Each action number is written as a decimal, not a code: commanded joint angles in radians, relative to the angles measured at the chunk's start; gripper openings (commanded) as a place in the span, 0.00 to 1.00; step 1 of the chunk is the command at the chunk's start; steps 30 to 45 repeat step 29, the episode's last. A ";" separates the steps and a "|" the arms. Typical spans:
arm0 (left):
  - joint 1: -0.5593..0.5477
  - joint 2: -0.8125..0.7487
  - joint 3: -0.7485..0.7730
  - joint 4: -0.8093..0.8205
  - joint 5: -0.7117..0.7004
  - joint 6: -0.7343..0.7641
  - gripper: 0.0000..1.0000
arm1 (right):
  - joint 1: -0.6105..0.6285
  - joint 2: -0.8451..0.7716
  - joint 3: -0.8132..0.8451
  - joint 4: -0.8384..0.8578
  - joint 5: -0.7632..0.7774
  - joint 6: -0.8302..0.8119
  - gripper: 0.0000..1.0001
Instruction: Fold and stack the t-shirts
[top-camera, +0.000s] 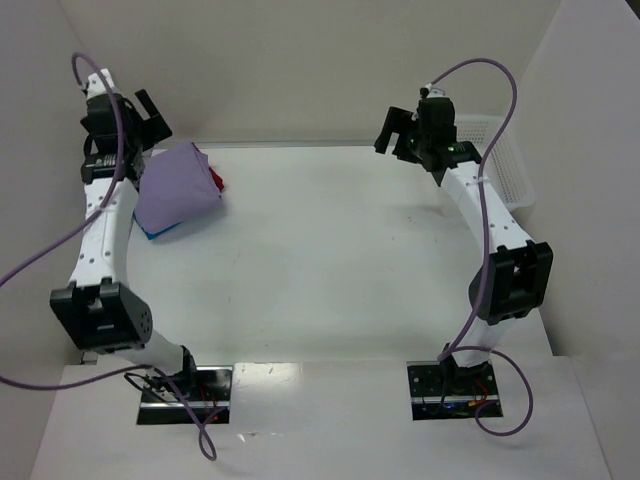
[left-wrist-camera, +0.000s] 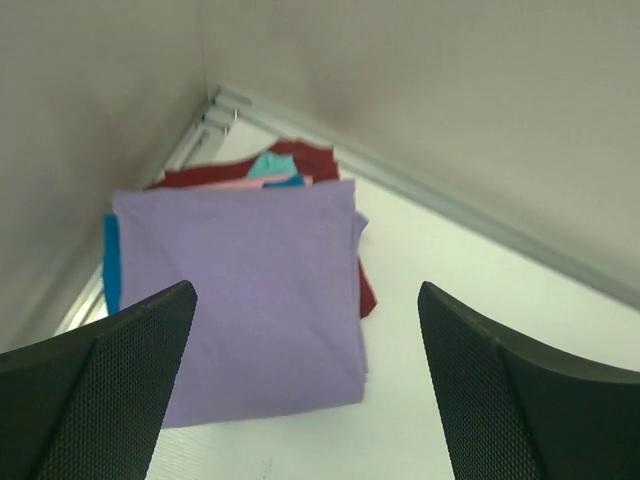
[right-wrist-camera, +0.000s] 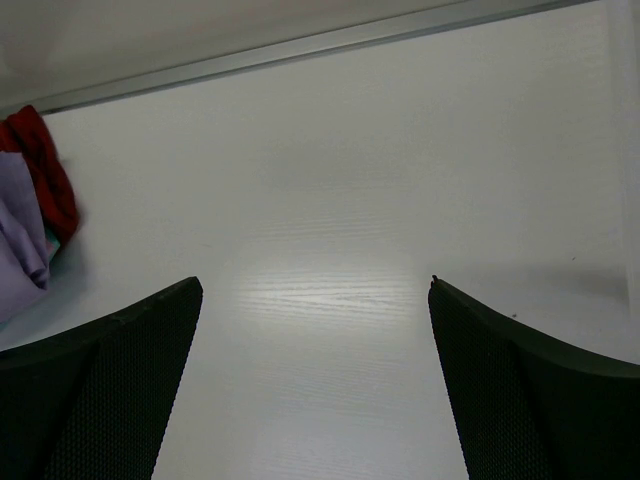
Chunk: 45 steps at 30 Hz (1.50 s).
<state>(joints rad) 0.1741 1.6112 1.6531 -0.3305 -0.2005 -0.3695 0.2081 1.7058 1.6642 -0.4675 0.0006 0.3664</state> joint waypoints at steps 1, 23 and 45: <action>0.002 -0.165 -0.076 -0.009 -0.030 0.001 0.99 | -0.010 -0.054 0.051 -0.023 0.007 0.002 0.99; 0.022 -0.430 -0.458 -0.116 0.193 0.018 0.99 | -0.010 -0.250 -0.129 0.026 -0.154 -0.046 0.99; 0.022 -0.398 -0.458 -0.107 0.214 0.009 0.99 | -0.010 -0.259 -0.161 0.026 -0.183 -0.026 0.99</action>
